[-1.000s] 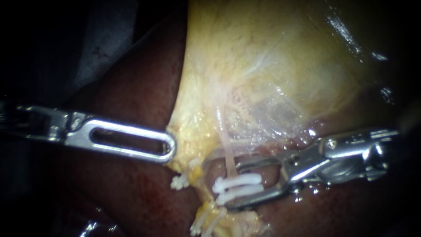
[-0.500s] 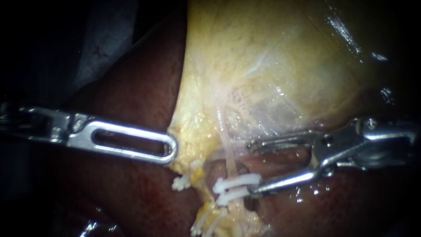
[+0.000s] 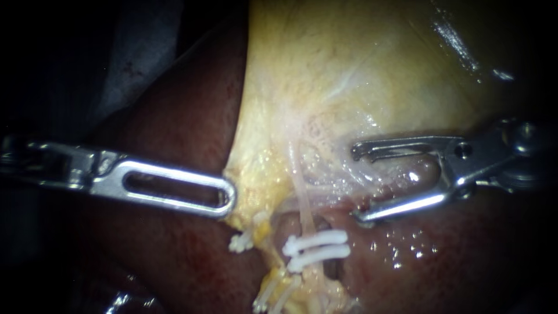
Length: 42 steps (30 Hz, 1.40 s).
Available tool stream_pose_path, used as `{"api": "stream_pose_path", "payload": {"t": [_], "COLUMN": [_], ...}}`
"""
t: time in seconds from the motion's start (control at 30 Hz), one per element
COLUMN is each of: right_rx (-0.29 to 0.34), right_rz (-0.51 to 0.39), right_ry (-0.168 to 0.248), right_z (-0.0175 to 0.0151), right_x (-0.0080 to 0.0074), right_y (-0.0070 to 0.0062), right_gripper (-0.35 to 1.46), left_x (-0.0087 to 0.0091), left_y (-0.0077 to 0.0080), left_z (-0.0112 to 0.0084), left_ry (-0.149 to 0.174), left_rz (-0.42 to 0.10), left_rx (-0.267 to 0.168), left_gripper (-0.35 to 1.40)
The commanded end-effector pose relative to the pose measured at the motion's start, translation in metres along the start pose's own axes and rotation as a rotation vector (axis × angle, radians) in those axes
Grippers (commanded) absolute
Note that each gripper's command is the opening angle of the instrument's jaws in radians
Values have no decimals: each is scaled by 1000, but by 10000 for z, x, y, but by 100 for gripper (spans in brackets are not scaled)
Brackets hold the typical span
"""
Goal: Going back second clip right tube
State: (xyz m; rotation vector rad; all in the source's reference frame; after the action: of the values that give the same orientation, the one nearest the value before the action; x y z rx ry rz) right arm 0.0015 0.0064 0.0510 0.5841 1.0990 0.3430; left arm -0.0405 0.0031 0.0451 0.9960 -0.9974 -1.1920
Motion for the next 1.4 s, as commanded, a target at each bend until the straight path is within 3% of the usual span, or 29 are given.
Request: {"api": "stream_pose_path", "payload": {"t": [0.03,0.5,0.77,1.0,1.4], "right_rx": [0,1,1,1,1], "right_rz": [-3,-12,-13,-13,-14], "right_ry": [0,0,0,-1,-1], "right_z": [-1,-8,-8,-8,-9], "right_x": [1,2,0,0,-1], "right_y": [0,2,2,2,2], "right_gripper": [60,60,60,60,60], "left_x": [0,3,20,28,28], "left_y": [0,11,25,26,26], "left_z": [0,12,53,84,89], "left_ry": [0,-8,14,28,31], "left_rz": [0,6,15,22,24], "left_rx": [0,-9,-1,8,6], "left_gripper": [-35,-35,-35,-35,-35]}}
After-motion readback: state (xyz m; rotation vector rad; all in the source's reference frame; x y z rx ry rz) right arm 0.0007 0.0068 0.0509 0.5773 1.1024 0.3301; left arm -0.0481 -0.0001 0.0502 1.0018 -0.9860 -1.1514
